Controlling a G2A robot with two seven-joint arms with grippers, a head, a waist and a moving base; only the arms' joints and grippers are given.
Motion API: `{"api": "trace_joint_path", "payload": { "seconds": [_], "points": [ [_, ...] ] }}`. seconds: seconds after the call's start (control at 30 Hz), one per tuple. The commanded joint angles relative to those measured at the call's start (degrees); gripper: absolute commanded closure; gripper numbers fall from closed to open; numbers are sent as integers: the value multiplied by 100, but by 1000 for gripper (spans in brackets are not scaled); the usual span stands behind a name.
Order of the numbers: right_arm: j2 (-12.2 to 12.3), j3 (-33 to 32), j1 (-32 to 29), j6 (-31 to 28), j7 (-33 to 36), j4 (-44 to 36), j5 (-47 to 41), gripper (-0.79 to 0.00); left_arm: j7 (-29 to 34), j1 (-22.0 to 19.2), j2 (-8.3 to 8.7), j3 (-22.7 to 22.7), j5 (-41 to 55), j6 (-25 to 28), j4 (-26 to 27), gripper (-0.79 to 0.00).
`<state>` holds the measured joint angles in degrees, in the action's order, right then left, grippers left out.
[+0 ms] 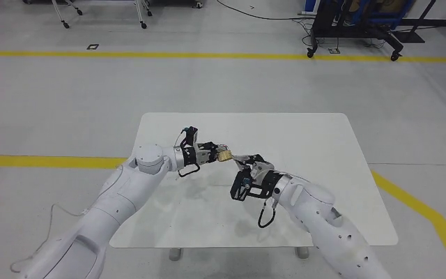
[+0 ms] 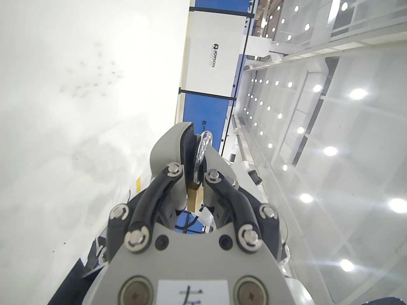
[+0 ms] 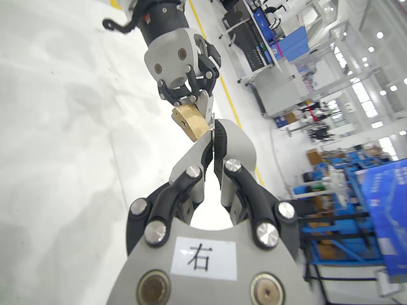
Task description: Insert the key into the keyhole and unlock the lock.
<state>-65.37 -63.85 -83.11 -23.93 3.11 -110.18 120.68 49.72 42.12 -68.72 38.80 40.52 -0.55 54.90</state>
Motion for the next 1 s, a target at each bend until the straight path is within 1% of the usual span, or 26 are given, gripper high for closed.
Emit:
{"api": "trace_joint_path", "payload": {
  "seconds": [0.0,0.1,0.17,0.23,0.33,0.43,0.5,0.6,0.8,0.97],
  "points": [
    [35,73,-121,7,109,-225,757,0,-66,2,-17,4,-22,-277,12,0],
    [70,246,-215,-88,403,-417,1653,0,-93,25,-58,-11,10,-562,58,0],
    [71,425,-218,-192,551,-480,2070,0,-150,9,-82,-13,-44,-650,56,0],
    [57,558,-191,-234,757,-477,2338,0,-220,31,-107,33,32,-634,40,0],
    [25,796,-126,-261,927,-471,2648,0,-519,107,-156,168,302,-515,35,0],
    [6,975,-79,-225,939,-439,2923,0,-789,168,-197,194,264,-415,84,0],
    [5,1062,-54,-227,862,-421,3118,0,-846,189,-216,206,221,-407,102,0],
    [2,1141,-58,-178,933,-391,3422,0,-827,208,-236,235,176,-421,102,0],
    [-83,1336,16,-68,1342,-247,3604,0,-723,235,-269,302,111,-489,93,0],
    [-153,1412,128,-88,1492,-129,3543,0,-630,254,-286,364,25,-501,84,0]
  ]
}}
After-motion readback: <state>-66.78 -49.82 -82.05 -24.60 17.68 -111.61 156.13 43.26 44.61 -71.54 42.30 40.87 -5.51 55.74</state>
